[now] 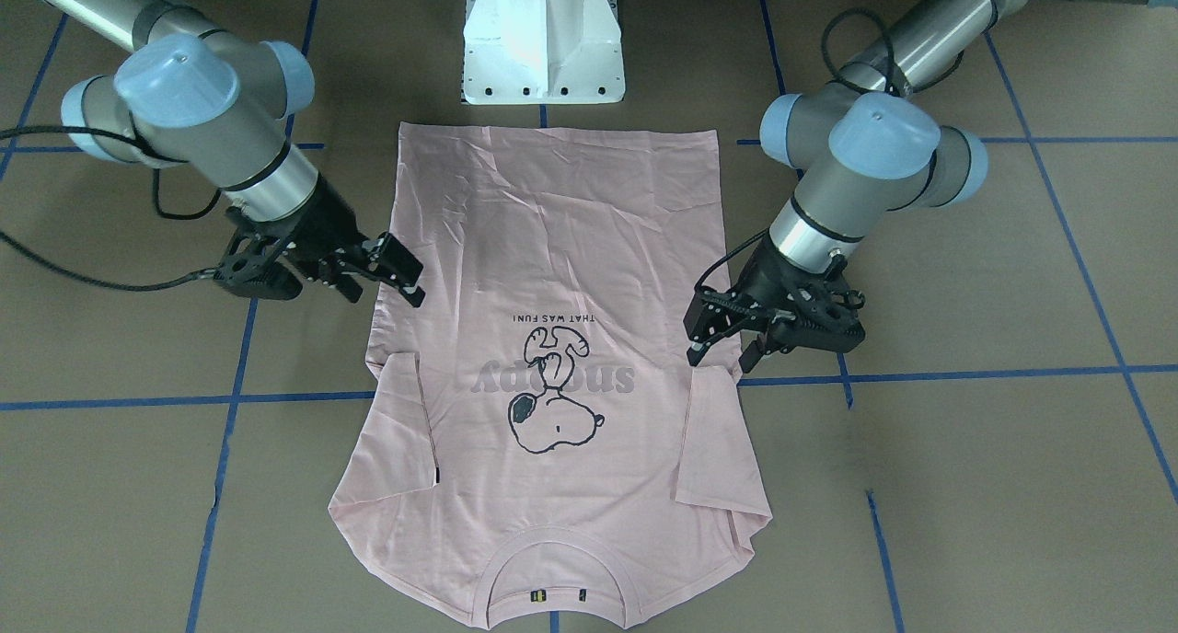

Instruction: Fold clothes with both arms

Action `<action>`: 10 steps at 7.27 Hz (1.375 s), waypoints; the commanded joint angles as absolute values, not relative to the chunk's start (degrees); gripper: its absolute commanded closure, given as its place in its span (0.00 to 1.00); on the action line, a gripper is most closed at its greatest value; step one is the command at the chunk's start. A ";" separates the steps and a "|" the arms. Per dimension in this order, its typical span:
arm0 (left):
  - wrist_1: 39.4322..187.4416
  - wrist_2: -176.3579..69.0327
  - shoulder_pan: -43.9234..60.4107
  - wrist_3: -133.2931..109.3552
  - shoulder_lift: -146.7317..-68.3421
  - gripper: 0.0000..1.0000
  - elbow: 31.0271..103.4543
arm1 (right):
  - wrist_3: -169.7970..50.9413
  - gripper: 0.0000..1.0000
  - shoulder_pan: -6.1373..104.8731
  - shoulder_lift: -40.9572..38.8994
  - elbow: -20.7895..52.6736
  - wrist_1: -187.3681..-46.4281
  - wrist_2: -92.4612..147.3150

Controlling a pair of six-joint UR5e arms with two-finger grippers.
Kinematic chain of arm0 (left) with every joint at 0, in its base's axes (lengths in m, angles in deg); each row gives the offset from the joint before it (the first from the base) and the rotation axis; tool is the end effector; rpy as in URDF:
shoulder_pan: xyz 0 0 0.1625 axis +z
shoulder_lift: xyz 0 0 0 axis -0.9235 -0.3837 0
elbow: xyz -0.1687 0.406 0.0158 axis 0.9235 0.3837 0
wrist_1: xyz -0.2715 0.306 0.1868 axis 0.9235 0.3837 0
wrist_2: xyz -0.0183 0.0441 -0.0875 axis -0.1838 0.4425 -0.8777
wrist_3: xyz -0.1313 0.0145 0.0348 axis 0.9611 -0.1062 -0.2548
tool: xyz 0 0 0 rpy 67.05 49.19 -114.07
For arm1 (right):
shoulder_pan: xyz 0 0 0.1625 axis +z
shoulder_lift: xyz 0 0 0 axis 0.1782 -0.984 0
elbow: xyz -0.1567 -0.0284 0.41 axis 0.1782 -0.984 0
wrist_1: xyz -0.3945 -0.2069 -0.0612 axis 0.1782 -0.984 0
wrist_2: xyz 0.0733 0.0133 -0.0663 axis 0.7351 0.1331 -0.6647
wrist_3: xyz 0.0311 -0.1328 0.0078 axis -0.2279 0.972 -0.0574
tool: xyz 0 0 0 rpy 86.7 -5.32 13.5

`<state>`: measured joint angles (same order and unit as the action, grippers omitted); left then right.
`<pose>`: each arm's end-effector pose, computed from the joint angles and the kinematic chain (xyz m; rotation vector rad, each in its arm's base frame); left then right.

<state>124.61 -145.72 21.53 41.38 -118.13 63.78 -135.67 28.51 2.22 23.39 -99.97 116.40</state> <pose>0.4703 -0.5984 0.3053 0.3206 1.1320 -0.1352 -0.4861 -0.4957 0.2931 0.0149 -1.1620 0.4281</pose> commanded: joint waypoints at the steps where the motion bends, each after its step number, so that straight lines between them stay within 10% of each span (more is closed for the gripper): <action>1: 125.21 -149.11 21.56 42.03 -115.63 0.25 65.58 | -144.35 0.11 11.88 -3.79 35.13 -106.53 99.94; 10: 126.36 -148.94 20.86 41.94 -116.16 0.17 64.25 | -164.83 0.24 -8.94 -11.73 43.28 -126.64 83.51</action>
